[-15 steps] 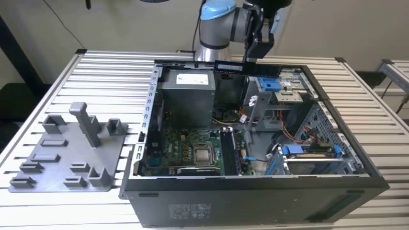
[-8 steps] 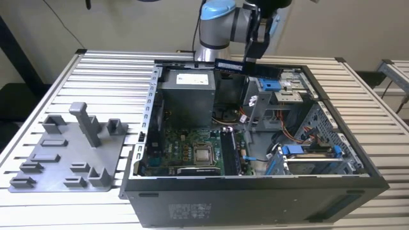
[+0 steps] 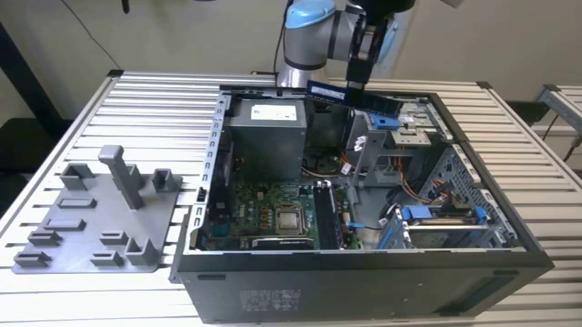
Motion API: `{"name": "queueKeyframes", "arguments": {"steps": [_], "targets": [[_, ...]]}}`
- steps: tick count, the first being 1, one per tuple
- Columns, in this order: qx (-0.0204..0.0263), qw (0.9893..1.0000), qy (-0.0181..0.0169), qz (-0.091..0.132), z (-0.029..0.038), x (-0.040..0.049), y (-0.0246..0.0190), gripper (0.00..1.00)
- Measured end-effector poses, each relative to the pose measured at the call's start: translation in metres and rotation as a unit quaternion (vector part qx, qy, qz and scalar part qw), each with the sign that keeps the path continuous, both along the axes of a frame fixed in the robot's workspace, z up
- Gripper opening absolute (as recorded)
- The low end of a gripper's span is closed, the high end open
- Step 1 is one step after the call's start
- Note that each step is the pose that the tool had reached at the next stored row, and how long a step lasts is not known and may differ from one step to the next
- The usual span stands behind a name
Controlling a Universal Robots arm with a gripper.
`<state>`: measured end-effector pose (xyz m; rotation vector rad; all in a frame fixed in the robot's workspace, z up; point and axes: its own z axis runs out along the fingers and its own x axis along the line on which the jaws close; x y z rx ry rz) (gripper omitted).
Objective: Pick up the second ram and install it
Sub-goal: 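Insert the second ram into the second slot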
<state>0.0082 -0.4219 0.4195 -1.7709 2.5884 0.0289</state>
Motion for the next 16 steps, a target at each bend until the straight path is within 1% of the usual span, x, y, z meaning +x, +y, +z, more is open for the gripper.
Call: {"name": "queueKeyframes", "arguments": {"steps": [2,5,9,12,14,16], "targets": [[0.0000,0.9999,0.0000,-0.013,-0.0001,0.0000,0.0000,0.14],[0.0000,0.9995,0.0000,-0.033,-0.0002,0.0000,0.0000,0.14],[0.0000,0.9982,0.0000,-0.060,-0.0004,0.0000,0.0000,0.14],[0.0000,0.9967,0.0000,-0.081,-0.0006,0.0000,0.0000,0.14],[0.0000,0.9953,0.0000,-0.096,-0.0007,0.0000,0.0000,0.14],[0.0000,0.9937,0.0000,-0.112,-0.0008,0.0000,0.0000,0.14]]}}
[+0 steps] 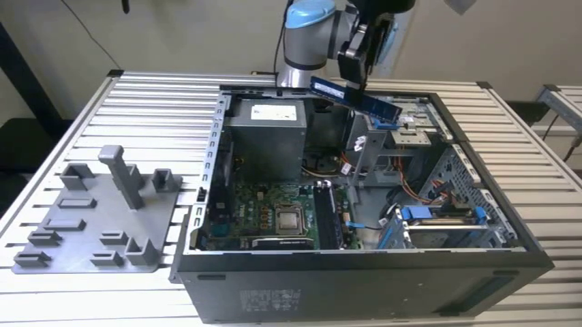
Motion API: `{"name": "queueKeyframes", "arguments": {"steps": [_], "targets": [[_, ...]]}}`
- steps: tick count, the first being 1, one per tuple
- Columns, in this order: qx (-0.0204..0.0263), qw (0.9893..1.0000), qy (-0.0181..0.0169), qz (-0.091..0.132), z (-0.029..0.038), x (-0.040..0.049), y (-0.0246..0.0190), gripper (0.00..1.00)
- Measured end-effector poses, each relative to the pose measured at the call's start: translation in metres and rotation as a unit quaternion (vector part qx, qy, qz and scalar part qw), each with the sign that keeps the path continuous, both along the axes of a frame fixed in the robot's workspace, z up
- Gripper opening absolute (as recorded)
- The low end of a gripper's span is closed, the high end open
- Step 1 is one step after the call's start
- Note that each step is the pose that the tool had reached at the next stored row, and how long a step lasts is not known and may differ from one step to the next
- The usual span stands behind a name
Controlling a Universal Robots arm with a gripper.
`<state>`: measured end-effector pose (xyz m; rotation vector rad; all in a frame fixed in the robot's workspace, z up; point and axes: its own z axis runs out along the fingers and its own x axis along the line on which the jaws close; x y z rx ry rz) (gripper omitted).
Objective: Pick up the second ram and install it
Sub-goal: 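Insert the second ram into the second slot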
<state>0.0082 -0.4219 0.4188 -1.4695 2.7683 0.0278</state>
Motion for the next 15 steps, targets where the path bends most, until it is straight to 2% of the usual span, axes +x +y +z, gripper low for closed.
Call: {"name": "queueKeyframes", "arguments": {"steps": [3,7,11,15], "targets": [[0.0000,0.9997,0.0000,-0.023,-0.0002,0.0000,0.0000,0.14],[0.0000,0.9985,0.0000,-0.054,-0.0005,0.0000,0.0000,0.14],[0.0000,0.9964,0.0000,-0.085,-0.0007,0.0000,0.0000,0.14],[0.0000,0.9933,0.0000,-0.116,-0.0010,0.0000,0.0000,0.14]]}}
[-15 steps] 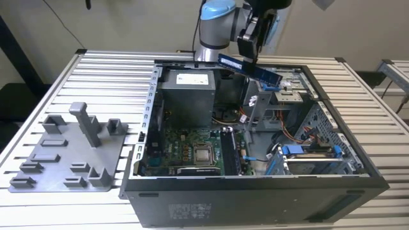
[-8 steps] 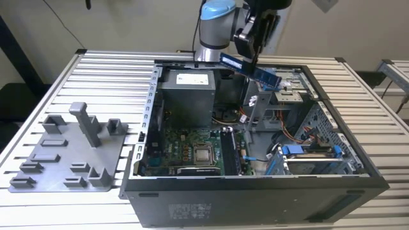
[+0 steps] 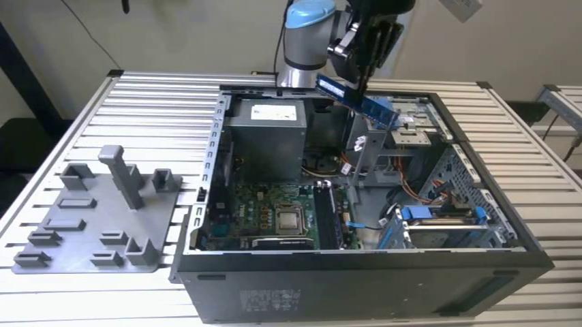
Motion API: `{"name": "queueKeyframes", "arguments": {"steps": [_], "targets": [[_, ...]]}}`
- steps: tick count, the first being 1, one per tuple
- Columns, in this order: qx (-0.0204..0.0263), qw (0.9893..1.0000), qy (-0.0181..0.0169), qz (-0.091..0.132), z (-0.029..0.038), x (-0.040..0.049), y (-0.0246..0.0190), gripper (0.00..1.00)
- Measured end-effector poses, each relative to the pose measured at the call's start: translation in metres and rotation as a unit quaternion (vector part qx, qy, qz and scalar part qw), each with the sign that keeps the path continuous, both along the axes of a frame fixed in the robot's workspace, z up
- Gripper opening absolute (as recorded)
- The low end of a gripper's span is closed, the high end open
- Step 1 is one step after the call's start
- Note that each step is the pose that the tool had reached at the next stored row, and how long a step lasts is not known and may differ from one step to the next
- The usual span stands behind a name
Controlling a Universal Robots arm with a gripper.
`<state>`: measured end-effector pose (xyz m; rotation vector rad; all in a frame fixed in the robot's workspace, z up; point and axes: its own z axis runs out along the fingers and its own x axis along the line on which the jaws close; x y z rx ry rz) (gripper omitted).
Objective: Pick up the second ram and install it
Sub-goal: 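Insert the second ram into the second slot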
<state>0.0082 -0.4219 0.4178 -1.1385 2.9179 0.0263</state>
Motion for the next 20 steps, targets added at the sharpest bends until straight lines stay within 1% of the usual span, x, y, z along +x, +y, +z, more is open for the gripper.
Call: {"name": "queueKeyframes", "arguments": {"steps": [2,5,7,10,13,15,18,20], "targets": [[0.0000,0.9999,0.0000,-0.015,-0.0001,0.0000,0.0000,0.14],[0.0000,0.9993,0.0000,-0.038,-0.0003,0.0000,0.0000,0.14],[0.0000,0.9986,0.0000,-0.053,-0.0004,0.0000,0.0000,0.14],[0.0000,0.9971,0.0000,-0.076,-0.0006,0.0000,0.0000,0.14],[0.0000,0.9952,0.0000,-0.098,-0.0008,0.0000,0.0000,0.14],[0.0000,0.9936,0.0000,-0.113,-0.0010,0.0000,0.0000,0.14],[0.0000,0.9908,0.0000,-0.135,-0.0012,0.0000,0.0000,0.14],[0.0000,0.9885,0.0000,-0.151,-0.0013,0.0000,0.0000,0.14]]}}
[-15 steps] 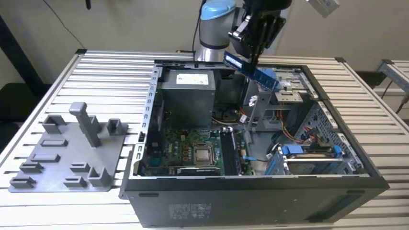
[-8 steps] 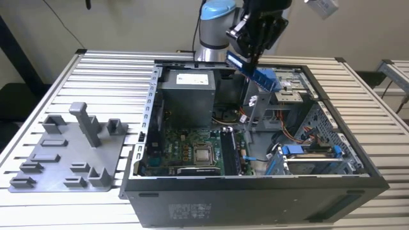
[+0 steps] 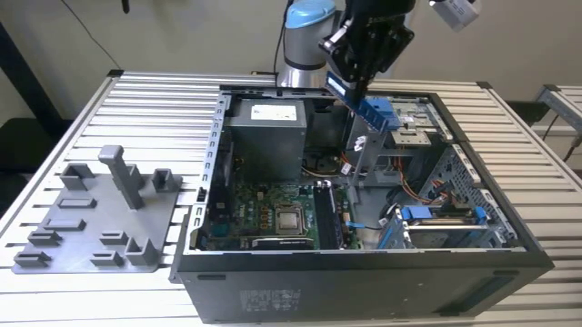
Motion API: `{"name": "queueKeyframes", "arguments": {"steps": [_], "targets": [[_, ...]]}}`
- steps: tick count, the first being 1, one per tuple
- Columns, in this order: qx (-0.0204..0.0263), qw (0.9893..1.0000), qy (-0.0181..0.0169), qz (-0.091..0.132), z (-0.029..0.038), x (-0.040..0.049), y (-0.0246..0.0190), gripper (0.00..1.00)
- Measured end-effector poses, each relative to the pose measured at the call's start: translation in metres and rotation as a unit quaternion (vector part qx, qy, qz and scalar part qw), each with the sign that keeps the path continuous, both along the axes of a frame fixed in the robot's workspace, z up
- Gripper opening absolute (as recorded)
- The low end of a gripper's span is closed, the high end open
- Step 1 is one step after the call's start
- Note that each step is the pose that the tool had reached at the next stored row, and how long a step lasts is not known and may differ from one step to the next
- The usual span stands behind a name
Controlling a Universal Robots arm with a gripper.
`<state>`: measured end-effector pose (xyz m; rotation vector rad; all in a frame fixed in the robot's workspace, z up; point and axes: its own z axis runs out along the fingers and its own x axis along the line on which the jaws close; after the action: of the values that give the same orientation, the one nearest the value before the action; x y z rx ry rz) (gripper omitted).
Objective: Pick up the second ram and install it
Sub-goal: 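Insert the second ram into the second slot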
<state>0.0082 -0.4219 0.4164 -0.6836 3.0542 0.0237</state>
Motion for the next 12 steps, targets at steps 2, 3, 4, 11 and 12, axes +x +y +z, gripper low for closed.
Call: {"name": "queueKeyframes", "arguments": {"steps": [2,3,4,11,12], "targets": [[0.0000,0.9999,0.0000,-0.015,-0.0001,0.0000,0.0000,0.14],[0.0000,0.9997,0.0000,-0.023,-0.0002,0.0000,0.0000,0.14],[0.0000,0.9995,0.0000,-0.031,-0.0003,0.0000,0.0000,0.14],[0.0000,0.9961,0.0000,-0.088,-0.0008,0.0000,0.0000,0.14],[0.0000,0.9954,0.0000,-0.096,-0.0009,0.0000,0.0000,0.14]]}}
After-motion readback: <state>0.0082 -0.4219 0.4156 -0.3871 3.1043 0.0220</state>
